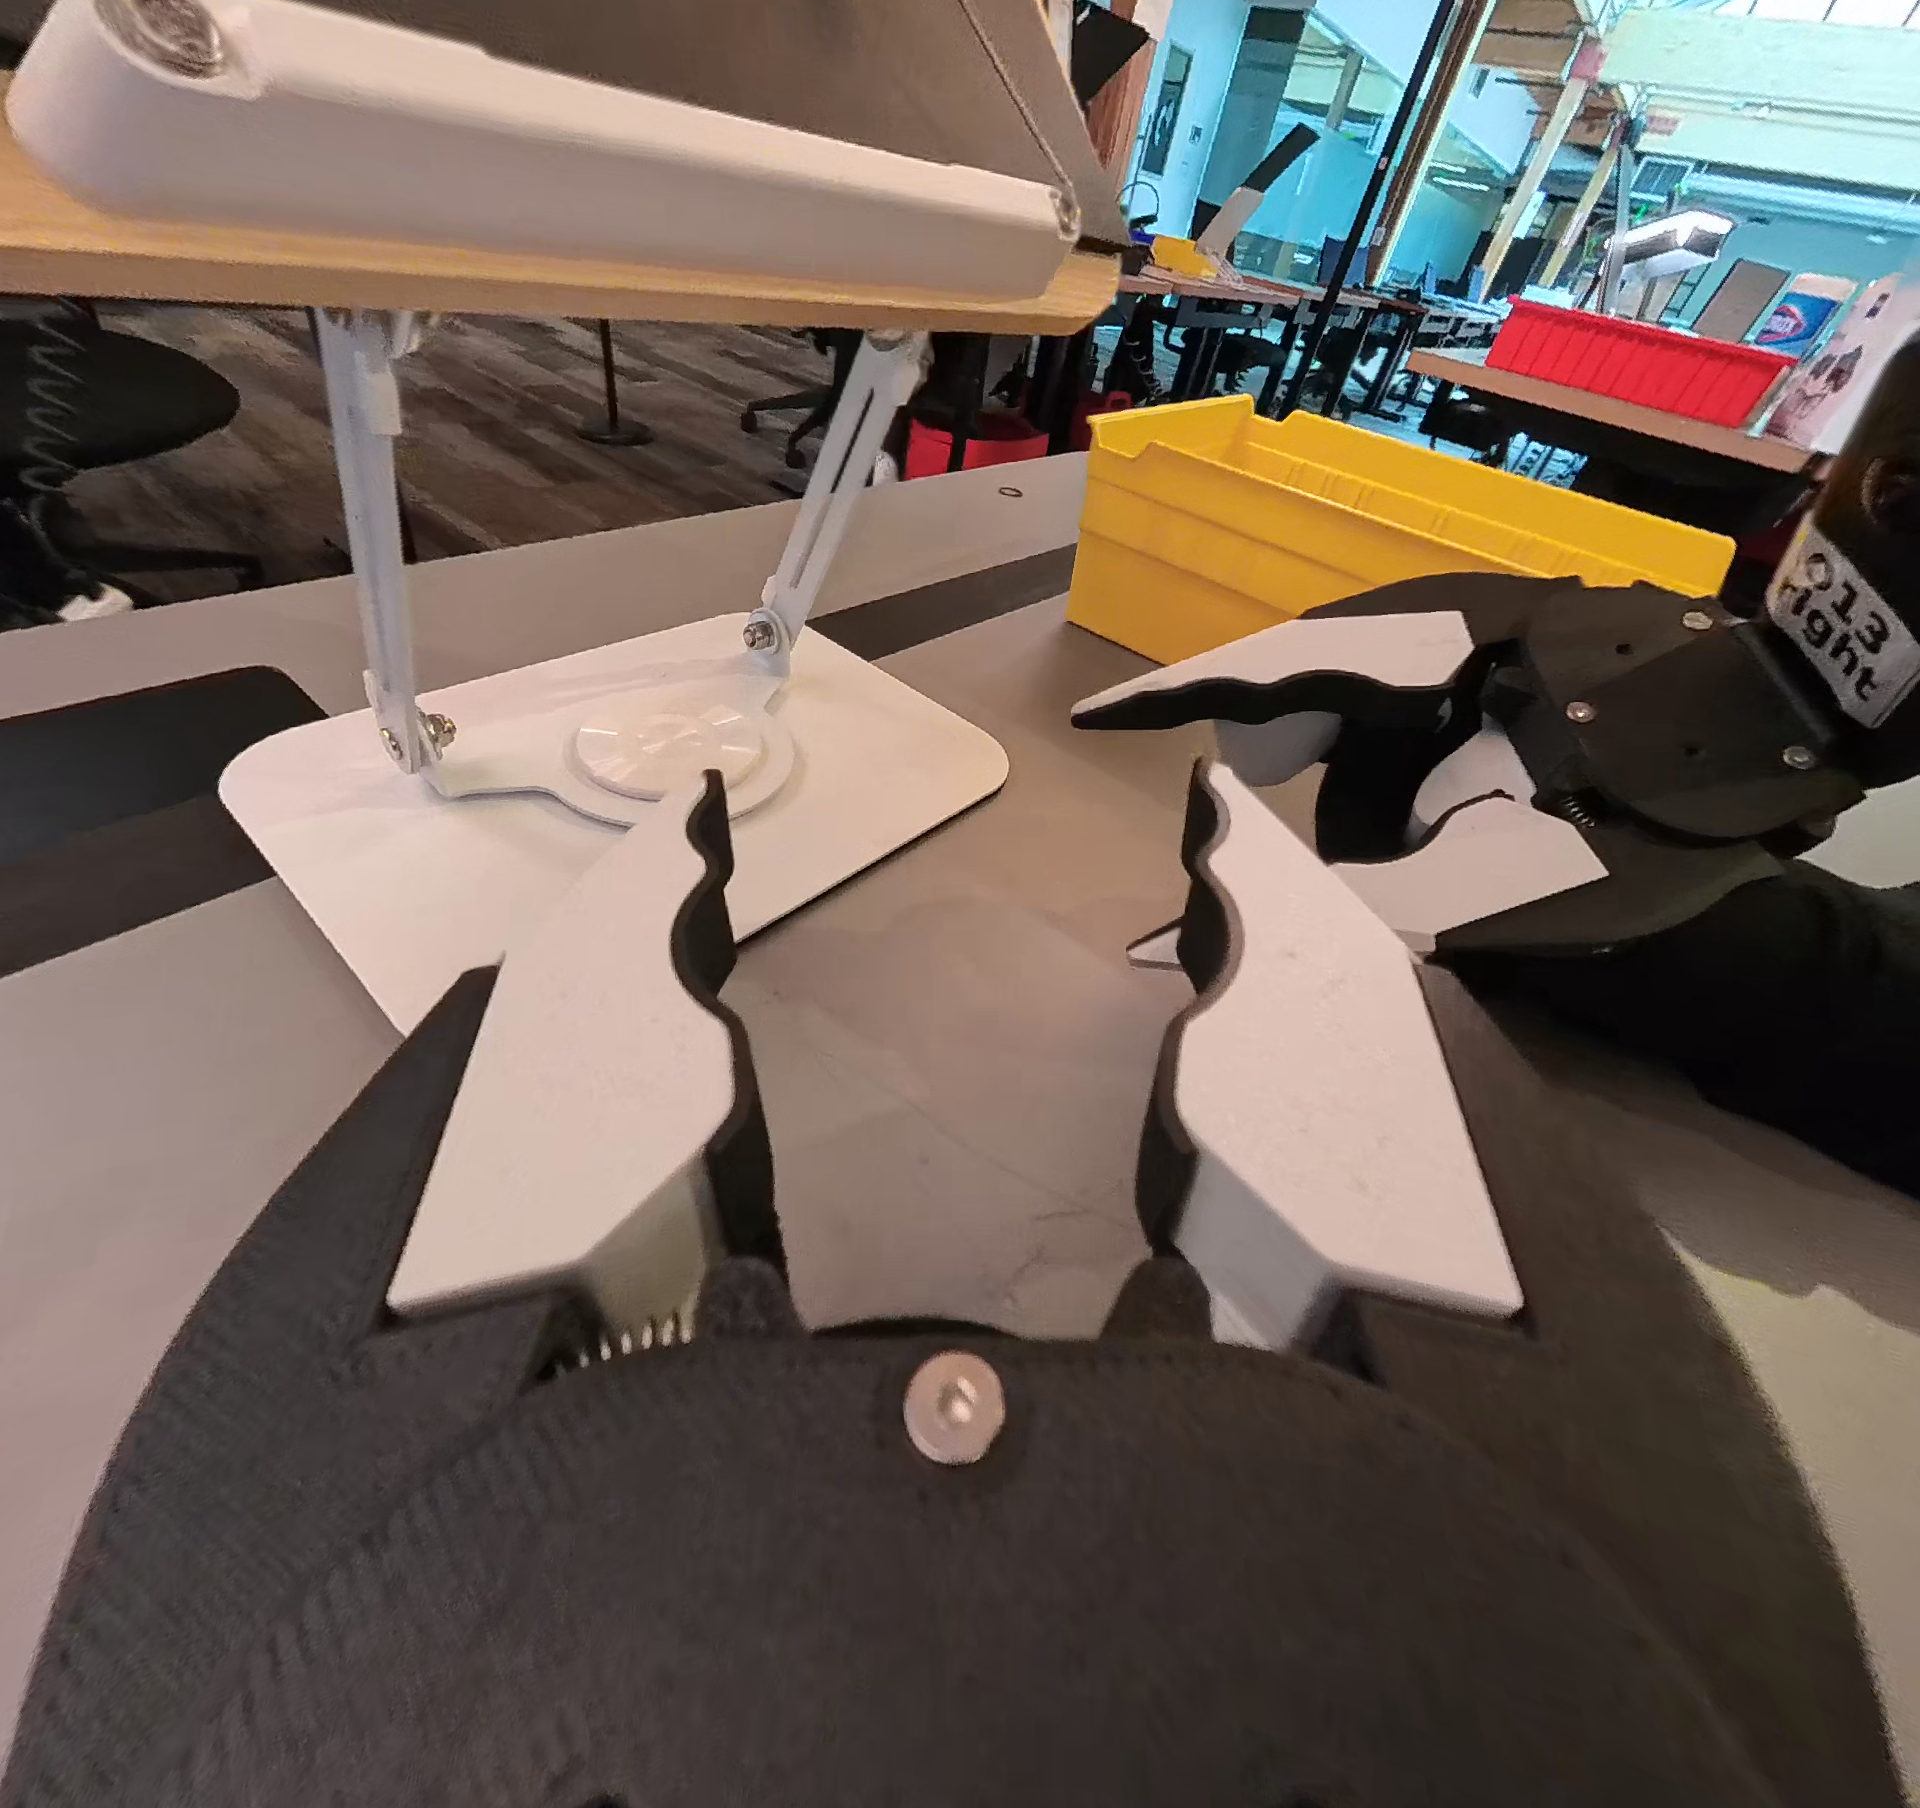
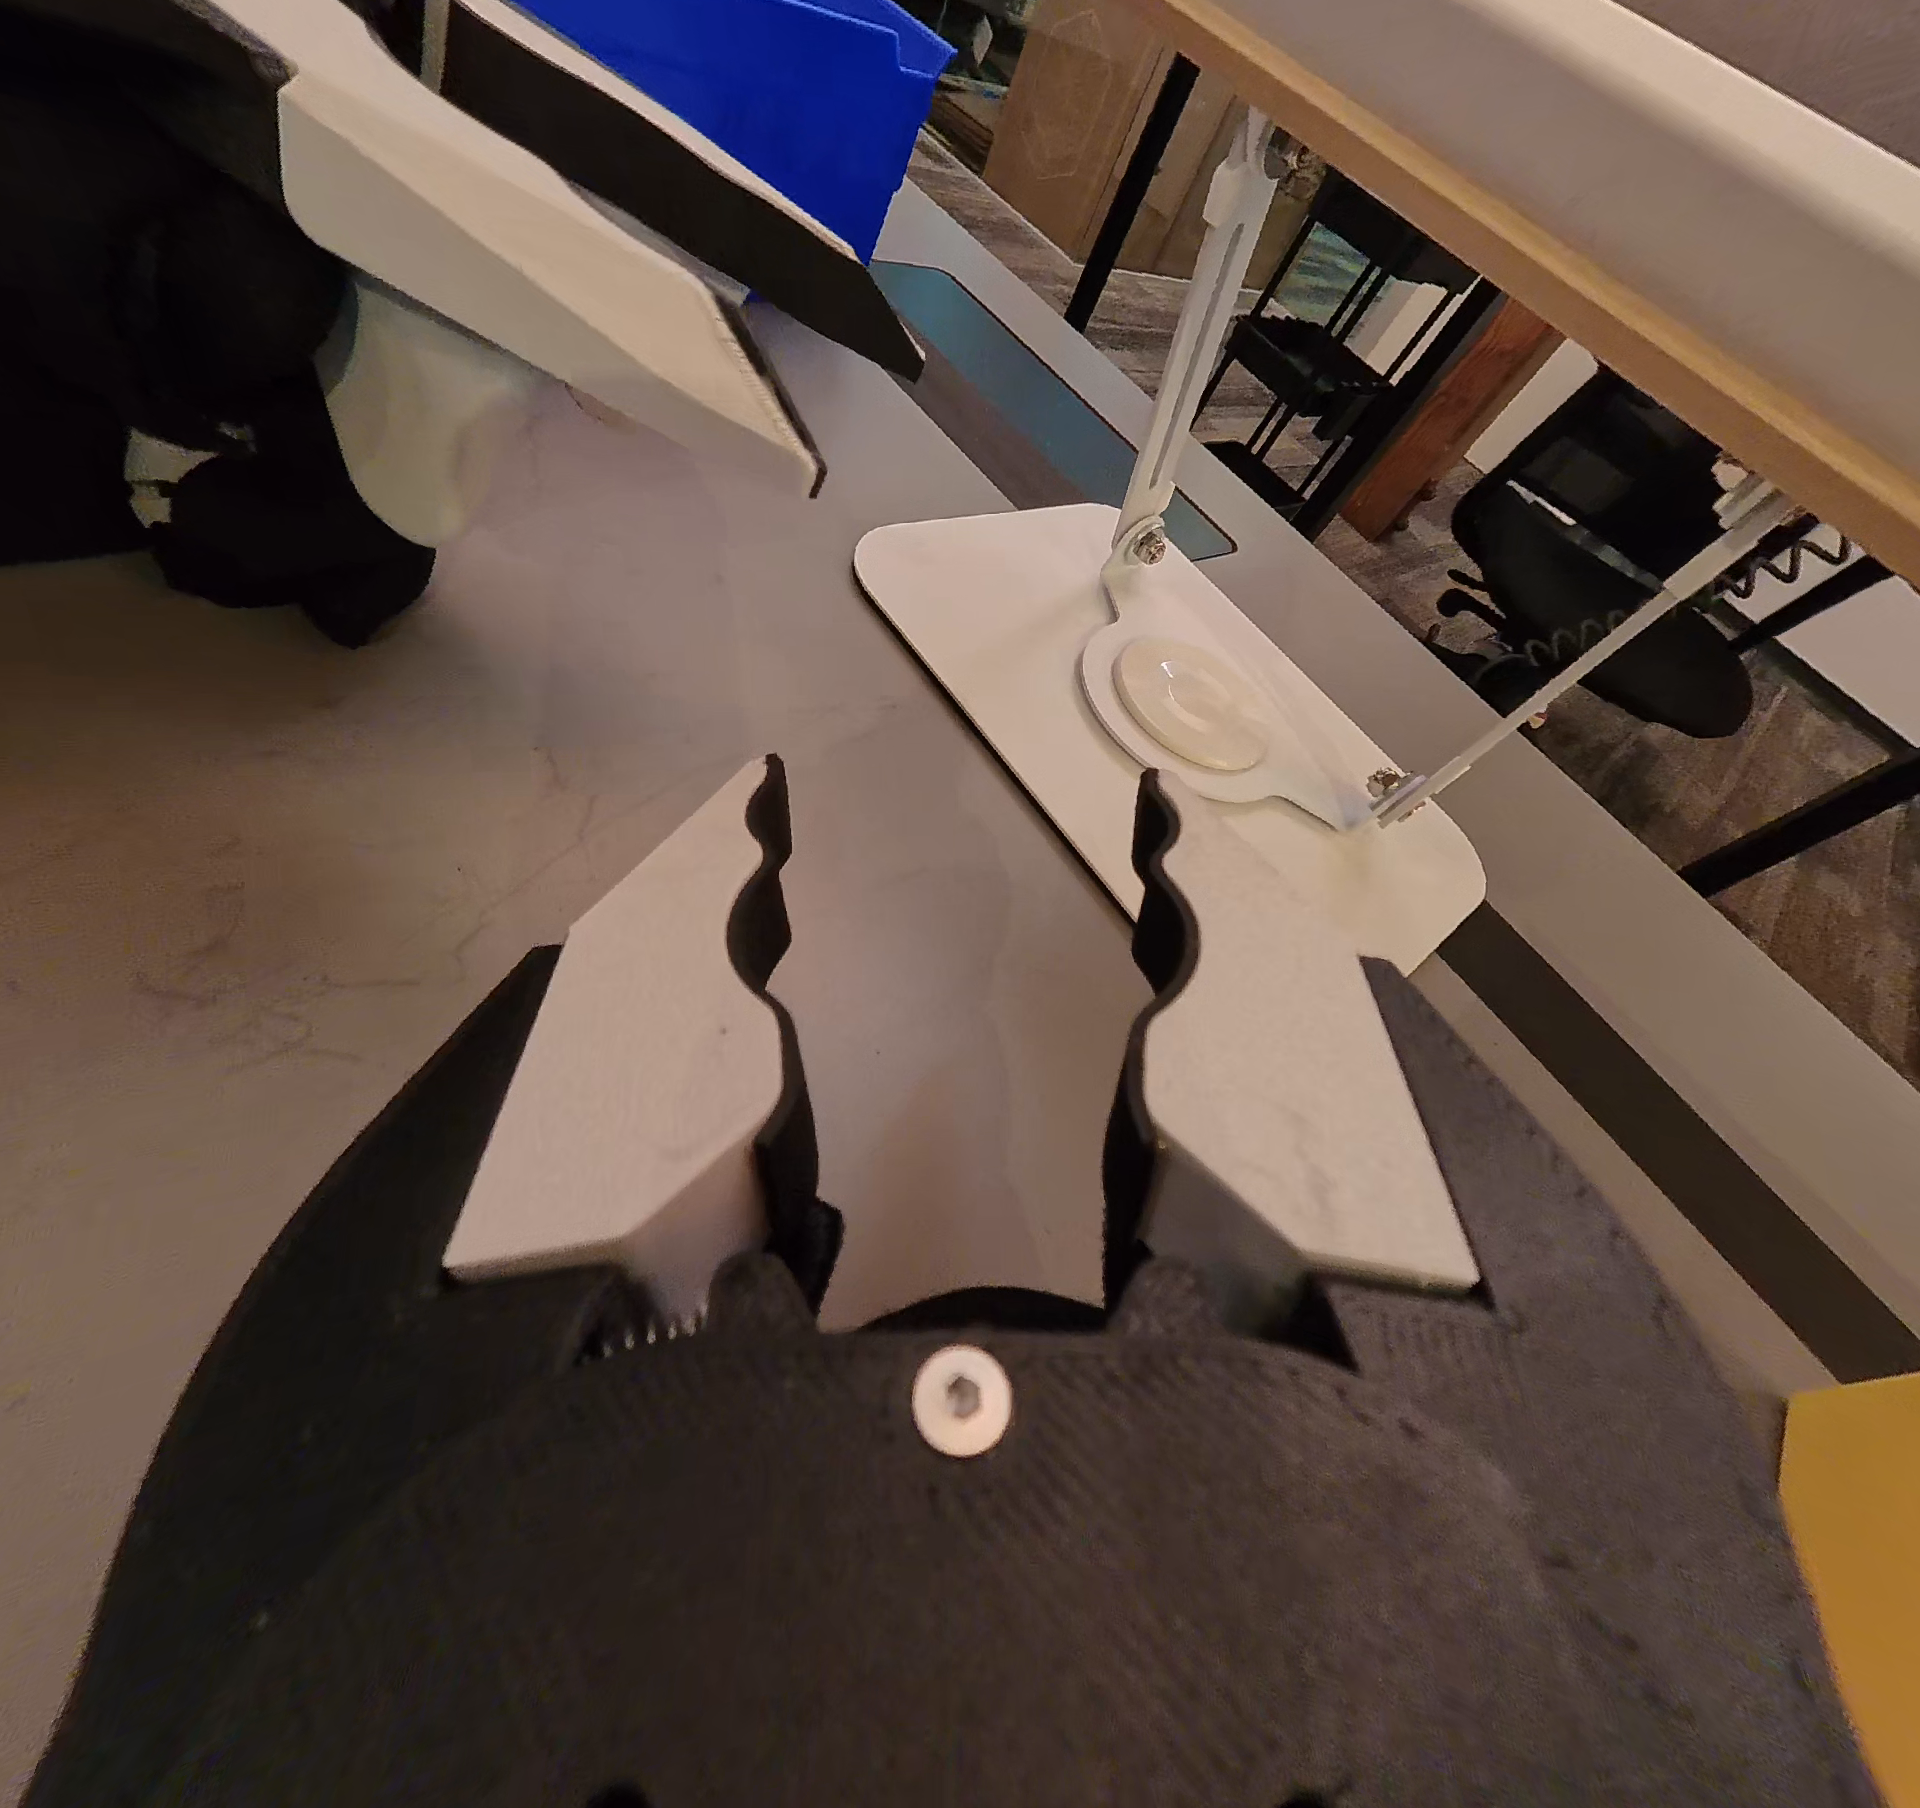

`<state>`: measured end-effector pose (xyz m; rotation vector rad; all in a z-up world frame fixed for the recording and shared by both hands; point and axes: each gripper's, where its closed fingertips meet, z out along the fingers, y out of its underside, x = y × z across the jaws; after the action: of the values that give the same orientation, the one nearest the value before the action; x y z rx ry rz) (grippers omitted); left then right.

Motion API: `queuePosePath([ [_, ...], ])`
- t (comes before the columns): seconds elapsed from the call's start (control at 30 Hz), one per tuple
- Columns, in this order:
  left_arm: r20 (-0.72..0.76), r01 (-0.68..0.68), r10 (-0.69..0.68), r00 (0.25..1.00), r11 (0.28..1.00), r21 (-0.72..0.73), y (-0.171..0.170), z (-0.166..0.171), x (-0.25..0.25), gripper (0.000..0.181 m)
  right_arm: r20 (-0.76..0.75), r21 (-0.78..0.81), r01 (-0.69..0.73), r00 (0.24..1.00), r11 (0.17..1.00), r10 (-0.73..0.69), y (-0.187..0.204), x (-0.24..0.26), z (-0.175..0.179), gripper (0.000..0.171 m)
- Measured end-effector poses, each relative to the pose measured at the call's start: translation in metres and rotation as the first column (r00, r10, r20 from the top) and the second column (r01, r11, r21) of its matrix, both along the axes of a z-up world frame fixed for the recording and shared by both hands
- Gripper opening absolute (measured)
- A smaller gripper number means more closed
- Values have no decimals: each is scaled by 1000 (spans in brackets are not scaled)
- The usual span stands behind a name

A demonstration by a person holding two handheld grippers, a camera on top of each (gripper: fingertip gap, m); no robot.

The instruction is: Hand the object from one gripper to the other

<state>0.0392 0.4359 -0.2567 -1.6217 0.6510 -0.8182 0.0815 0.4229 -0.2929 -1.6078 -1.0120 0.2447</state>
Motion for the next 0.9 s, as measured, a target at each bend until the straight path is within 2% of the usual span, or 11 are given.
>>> queuePosePath([
  [0.23,-32,-33,37,999,991,129,-13,28,-5,80,-14,-7,-1,1000,1000,0,1,1,1,65],
  [0.33,-31,-66,73,997,980,189,-21,57,-17,79,-18,-8,-1,1000,1000,1,1,1,1,65],
  [0.5,-160,-199,261,952,926,322,-32,95,-75,69,-21,-10,-2,1000,1000,1,1,1,2,65],
  [0.67,-324,-385,496,805,854,351,-29,110,-188,57,-22,-11,-2,1000,1000,2,1,1,2,65],
  [0.77,-487,-508,604,631,796,329,-25,98,-274,48,-20,-11,-2,1000,1000,2,1,1,1,65],
  [0.8,-546,-530,607,577,787,315,-24,91,-299,47,-20,-11,-2,1000,1000,2,1,1,1,65],
  [0.87,-672,-536,512,535,820,199,-28,67,-329,39,-20,-12,-2,1000,1000,2,1,1,1,65],
  [0.9,-723,-557,484,493,814,166,-28,58,-346,34,-19,-12,-3,1000,1000,3,1,1,1,65],
])
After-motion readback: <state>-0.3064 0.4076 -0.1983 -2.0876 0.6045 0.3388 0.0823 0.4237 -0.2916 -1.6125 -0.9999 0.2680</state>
